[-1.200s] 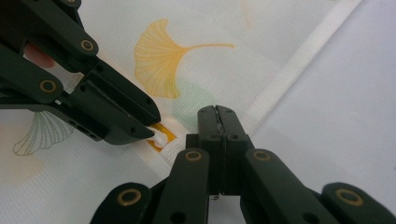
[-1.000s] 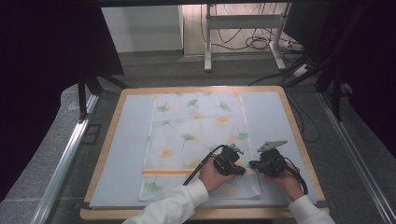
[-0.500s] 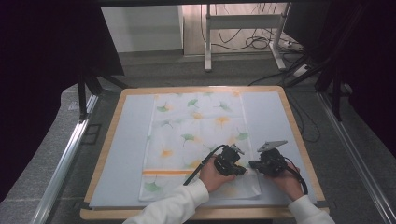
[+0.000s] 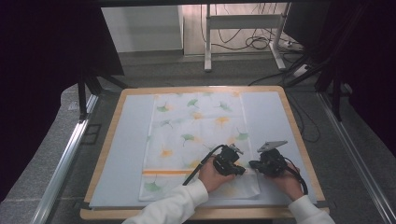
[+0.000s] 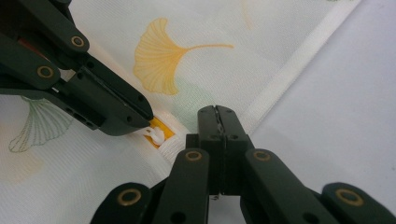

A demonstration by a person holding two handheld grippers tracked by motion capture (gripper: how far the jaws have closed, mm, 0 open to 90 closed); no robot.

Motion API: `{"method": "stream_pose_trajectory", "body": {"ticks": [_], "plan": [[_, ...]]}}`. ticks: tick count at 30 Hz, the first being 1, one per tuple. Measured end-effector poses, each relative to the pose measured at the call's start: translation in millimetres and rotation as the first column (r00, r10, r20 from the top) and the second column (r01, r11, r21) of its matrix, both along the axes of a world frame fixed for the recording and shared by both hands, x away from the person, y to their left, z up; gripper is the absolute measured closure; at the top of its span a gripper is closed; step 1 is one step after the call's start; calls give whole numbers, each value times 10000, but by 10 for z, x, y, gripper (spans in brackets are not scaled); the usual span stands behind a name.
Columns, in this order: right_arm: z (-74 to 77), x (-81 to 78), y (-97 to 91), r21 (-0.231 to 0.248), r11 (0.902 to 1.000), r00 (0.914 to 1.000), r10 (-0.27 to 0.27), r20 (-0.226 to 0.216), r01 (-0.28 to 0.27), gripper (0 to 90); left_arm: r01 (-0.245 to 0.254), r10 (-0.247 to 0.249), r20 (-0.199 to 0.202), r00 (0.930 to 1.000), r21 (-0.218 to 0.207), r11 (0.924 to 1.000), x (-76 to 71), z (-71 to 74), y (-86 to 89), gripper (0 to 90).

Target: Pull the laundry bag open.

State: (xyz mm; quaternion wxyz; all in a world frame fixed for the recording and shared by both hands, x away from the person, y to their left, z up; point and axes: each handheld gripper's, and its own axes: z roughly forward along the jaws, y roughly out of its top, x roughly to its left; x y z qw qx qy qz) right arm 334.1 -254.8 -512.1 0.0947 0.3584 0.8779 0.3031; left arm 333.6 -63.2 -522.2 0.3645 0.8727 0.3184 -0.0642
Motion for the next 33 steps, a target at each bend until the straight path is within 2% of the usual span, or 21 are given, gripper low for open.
{"method": "stream_pose_trajectory", "body": {"ticks": [5,7,10,12,17,19,20,21,22,26,33], "plan": [[1,-6,4,-11,10000,10000,-37,46,37,889,-4,3,-162,9999,-57,10000,20,-6,4,900],[14,-18,2,-84,9999,9997,-81,214,83,889,-9,9,-146,9999,-25,10000,21,-4,-1,900],[114,-85,-38,347,9994,9993,-16,366,4,889,-7,6,-117,9999,-65,10000,22,-9,-4,900],[150,-163,-41,356,9994,9997,24,244,-32,890,13,-14,-116,9999,-61,10000,21,-8,-6,900],[134,-325,20,158,9996,9997,248,-29,-248,890,38,-38,-79,10000,-73,10000,19,-10,-4,900],[112,-334,61,-160,9996,9996,249,-128,-251,890,54,-54,-70,10000,-51,10000,17,-7,-4,900],[78,-333,82,-588,9981,9998,159,-147,-168,890,54,-55,-74,10000,-60,10000,16,-7,-4,900],[48,-328,81,-790,9968,9998,133,-172,-146,890,61,-61,-76,10000,-66,10000,17,-9,-1,900],[47,-324,59,-606,9982,9996,-15,-291,-3,891,62,-62,-83,9999,-74,10000,17,-9,-1,900],[36,-313,18,-347,9992,9988,-200,-450,184,893,94,-95,-73,9999,-59,9999,15,-10,3,900],[33,-324,29,-431,9988,9990,-228,-397,211,895,134,-135,-143,9998,-57,9999,21,-10,13,900]]}}
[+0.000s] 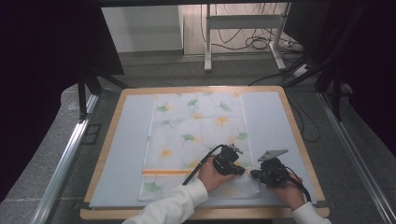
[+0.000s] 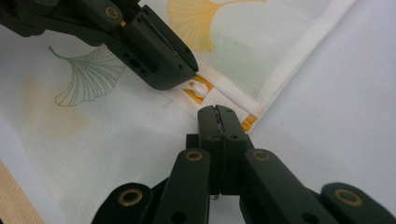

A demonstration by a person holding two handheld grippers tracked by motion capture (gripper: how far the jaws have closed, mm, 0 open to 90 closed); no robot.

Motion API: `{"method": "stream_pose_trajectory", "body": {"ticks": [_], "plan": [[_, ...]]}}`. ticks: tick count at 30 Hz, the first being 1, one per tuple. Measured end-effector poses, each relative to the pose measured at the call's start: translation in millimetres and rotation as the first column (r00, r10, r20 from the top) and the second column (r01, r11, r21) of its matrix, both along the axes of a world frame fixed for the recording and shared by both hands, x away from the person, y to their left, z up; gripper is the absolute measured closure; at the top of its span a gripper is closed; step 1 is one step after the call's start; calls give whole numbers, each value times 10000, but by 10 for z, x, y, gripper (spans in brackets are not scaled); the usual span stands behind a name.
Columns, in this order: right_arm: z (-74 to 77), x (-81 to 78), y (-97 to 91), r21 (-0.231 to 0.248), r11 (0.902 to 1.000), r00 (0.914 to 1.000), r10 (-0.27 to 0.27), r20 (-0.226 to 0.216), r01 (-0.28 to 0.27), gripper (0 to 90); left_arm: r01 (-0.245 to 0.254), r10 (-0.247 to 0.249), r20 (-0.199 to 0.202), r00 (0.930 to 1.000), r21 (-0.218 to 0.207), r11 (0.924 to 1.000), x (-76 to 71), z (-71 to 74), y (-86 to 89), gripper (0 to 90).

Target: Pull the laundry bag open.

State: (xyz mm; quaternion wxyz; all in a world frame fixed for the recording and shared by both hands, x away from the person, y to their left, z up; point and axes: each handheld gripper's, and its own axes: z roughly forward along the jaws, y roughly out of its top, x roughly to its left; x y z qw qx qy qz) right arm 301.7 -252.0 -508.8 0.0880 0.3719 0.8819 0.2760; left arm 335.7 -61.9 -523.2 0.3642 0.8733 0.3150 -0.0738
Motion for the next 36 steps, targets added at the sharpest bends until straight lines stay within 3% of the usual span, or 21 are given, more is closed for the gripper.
{"method": "stream_pose_trajectory", "body": {"ticks": [5,7,9,12,13,16,19,23,29,36], "plan": [[1,15,-18,252,9997,9999,-50,-160,55,893,-22,20,-124,9999,-113,9999,16,-9,2,900],[44,55,-46,810,9962,9994,-307,-138,317,893,-27,28,21,10000,-166,9999,6,-14,-17,900],[118,111,-51,1031,9930,9982,-593,83,582,893,-16,17,176,9998,-47,10000,-9,0,-41,900],[34,161,4,513,9972,9984,-526,-189,535,893,-12,12,116,9999,-19,10000,-5,5,-45,900],[4,167,12,625,9967,9981,-486,-376,509,894,4,-4,125,9999,6,10000,-3,7,-46,900],[19,143,68,85,9990,9990,-446,-91,447,894,126,-129,144,9998,211,9997,9,34,-59,900],[19,111,90,-163,9990,9990,-425,107,427,896,302,-309,134,9994,533,9981,35,82,-57,900],[6,99,75,10,9986,9985,-521,149,521,897,223,-224,10,9997,664,9975,37,102,-83,900],[-4,96,56,126,9989,9987,-460,213,458,897,-17,29,-259,9997,458,9989,34,75,-35,900],[-3,95,50,139,9991,9990,-397,211,395,897,-141,159,-494,9987,367,9992,47,55,166,900]]}}
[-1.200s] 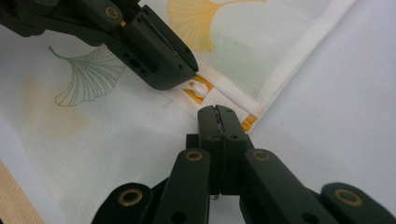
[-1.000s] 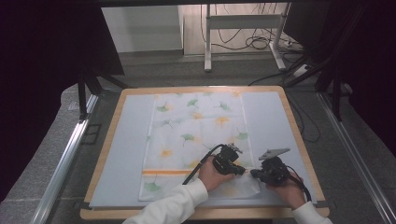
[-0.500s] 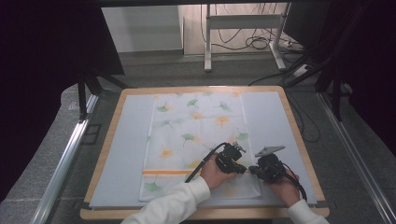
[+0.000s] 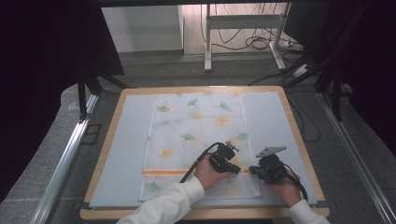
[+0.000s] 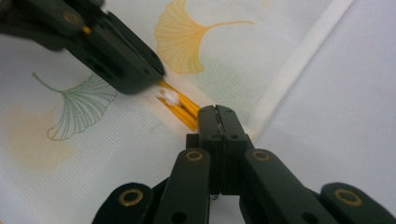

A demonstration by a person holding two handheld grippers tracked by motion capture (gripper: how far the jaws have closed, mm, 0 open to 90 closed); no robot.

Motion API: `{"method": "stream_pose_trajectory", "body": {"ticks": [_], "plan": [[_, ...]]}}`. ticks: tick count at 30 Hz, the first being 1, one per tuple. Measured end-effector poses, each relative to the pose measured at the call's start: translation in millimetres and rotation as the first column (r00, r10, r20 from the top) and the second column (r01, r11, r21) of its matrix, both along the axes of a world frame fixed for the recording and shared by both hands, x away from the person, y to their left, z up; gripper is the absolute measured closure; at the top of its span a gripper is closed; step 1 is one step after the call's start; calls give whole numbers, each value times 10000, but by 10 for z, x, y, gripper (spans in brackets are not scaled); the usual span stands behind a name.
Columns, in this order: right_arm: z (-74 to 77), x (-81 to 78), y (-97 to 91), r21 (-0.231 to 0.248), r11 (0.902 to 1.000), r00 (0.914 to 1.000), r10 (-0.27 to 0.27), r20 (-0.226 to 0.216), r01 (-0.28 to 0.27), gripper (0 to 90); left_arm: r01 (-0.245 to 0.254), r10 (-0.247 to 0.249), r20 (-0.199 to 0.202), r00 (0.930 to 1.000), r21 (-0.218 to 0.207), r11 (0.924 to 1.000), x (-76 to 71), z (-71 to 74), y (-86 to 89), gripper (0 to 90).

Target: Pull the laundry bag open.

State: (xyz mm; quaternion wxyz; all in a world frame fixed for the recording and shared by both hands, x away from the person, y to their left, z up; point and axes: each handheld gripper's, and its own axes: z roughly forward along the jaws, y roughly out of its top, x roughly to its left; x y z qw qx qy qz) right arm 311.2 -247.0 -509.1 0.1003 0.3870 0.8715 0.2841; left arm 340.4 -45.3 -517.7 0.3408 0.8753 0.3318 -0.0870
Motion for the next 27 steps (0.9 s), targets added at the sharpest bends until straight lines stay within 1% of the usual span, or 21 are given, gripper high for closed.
{"method": "stream_pose_trajectory", "body": {"ticks": [2,3,6,9,18,21,24,25,27], "plan": [[0,1,0,-10,10000,10000,20,0,-20,897,-102,98,-219,9997,-180,9998,14,-21,84,900],[1,2,0,-13,10000,10000,36,2,-36,897,-135,129,-247,9996,-216,9997,14,-24,108,900],[1,-2,3,-51,10000,10000,61,32,-61,897,-193,193,-22,9998,-107,9998,-28,-19,191,900],[-1,-2,-1,-44,9999,9999,106,72,-106,896,-284,285,43,9996,-49,9996,-57,-21,306,900],[-1,1,-6,-3,9999,9999,107,47,-107,896,-822,819,406,9958,38,9966,-171,-37,857,900],[-3,0,-8,20,9999,9999,100,52,-100,896,-1022,1023,402,9939,-50,9948,-198,-52,1032,900],[-3,1,-10,25,9999,9999,110,51,-110,896,-1249,1256,315,9916,-233,9919,-222,-64,1227,900],[-3,0,-9,25,9999,9999,114,54,-114,896,-1309,1316,326,9908,-225,9911,-228,-61,1264,900],[-4,-1,-9,23,9999,9999,121,63,-122,895,-1426,1430,529,9883,-96,9897,-255,-52,1348,900]]}}
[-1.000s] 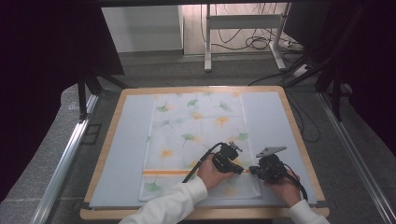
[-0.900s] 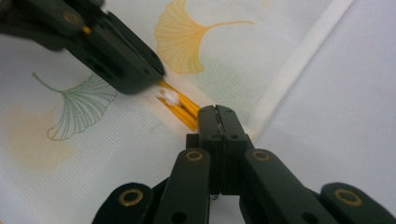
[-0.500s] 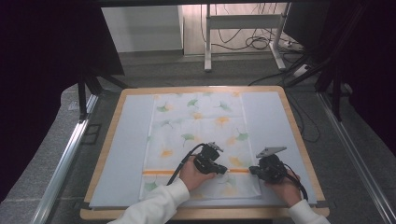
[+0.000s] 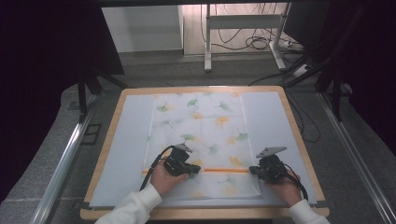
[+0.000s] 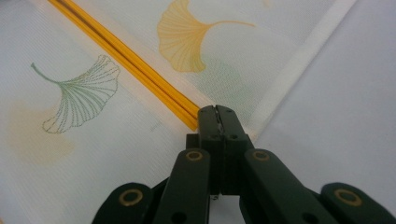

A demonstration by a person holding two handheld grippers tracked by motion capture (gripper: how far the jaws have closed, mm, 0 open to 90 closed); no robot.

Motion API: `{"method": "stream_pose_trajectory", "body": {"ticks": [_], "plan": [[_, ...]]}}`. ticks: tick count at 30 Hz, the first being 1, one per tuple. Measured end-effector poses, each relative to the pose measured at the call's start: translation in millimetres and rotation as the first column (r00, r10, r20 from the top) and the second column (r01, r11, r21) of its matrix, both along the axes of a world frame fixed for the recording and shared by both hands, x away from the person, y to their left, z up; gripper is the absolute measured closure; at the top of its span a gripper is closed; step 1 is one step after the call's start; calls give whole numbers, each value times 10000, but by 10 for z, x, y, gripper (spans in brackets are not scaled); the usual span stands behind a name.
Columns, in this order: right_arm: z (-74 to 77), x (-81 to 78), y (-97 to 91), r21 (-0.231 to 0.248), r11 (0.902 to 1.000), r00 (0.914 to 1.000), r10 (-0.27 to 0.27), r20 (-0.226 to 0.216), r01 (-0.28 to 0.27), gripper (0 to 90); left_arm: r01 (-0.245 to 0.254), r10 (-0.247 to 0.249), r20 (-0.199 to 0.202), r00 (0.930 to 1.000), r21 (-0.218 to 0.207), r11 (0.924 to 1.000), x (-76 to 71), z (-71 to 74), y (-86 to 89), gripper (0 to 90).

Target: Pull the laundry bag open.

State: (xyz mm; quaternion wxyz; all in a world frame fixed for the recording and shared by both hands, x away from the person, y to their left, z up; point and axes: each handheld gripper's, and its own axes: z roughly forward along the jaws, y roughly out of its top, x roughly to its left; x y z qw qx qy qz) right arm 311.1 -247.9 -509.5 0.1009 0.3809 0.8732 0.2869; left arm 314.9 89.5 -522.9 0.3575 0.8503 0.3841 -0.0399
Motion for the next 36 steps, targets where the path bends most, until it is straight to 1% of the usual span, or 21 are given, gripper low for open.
{"method": "stream_pose_trajectory", "body": {"ticks": [2,5,9,15,17,21,30,33,35,36], "plan": [[0,1,-1,4,10000,10000,-1,-10,1,895,-68,68,78,9999,44,10000,-15,5,61,900],[0,2,-2,7,10000,10000,4,-12,-4,896,-216,216,51,9998,15,9998,-33,-5,176,900],[0,3,-6,34,10000,10000,15,-28,-15,895,-324,324,-4,9995,-56,9995,-64,-23,270,900],[-1,8,-13,96,10000,10000,18,-86,-18,895,-531,531,22,9986,-11,9986,-98,-25,418,900],[-1,9,-14,102,9999,10000,21,-93,-20,895,-663,663,19,9978,-60,9978,-106,-27,484,900],[-2,12,-15,113,9999,9999,30,-98,-29,895,-763,763,29,9971,-148,9970,-123,-25,582,900],[-3,14,-20,157,9999,9999,39,-128,-37,895,-1131,1133,112,9935,-207,9934,-161,-28,778,900],[-3,13,-19,151,9999,9999,29,-116,-27,895,-1253,1256,188,9919,-154,9920,-170,-17,834,900],[-3,12,-18,138,9999,9999,27,-101,-26,895,-1308,1308,279,9910,-8,9914,-173,-11,885,900],[-3,11,-17,137,9999,9999,20,-111,-19,895,-1409,1411,296,9895,-91,9900,-177,-12,908,900]]}}
